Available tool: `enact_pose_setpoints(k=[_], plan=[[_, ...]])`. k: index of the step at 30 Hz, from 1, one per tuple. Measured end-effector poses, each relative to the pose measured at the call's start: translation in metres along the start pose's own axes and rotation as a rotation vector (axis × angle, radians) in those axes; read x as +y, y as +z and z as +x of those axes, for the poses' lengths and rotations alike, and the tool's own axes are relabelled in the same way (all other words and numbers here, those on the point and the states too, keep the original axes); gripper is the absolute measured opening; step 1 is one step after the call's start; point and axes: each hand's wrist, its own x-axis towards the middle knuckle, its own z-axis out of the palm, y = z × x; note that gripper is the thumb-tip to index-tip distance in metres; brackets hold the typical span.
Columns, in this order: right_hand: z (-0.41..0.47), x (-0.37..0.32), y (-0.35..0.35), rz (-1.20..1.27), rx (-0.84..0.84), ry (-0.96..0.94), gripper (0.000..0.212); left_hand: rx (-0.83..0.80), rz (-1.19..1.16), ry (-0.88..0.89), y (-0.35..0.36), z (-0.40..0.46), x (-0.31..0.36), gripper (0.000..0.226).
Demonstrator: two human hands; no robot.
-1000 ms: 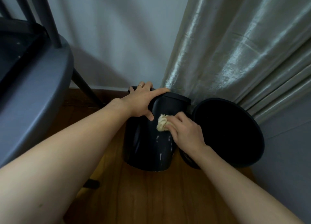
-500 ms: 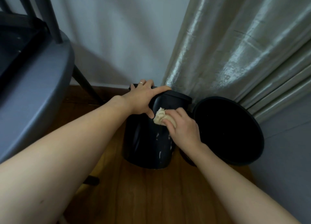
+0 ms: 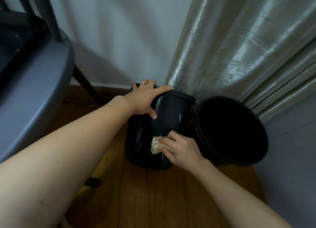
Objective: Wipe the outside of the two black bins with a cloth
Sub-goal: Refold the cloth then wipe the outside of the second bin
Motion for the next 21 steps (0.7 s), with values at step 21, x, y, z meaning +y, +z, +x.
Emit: enact_pose_setpoints(k=[21], plan=[[0.021,0.003,-0.012,-0.022,0.161,0.231,0.026,-0.007,-0.026,-0.022,-0.003,0.001,0.001,0.111]])
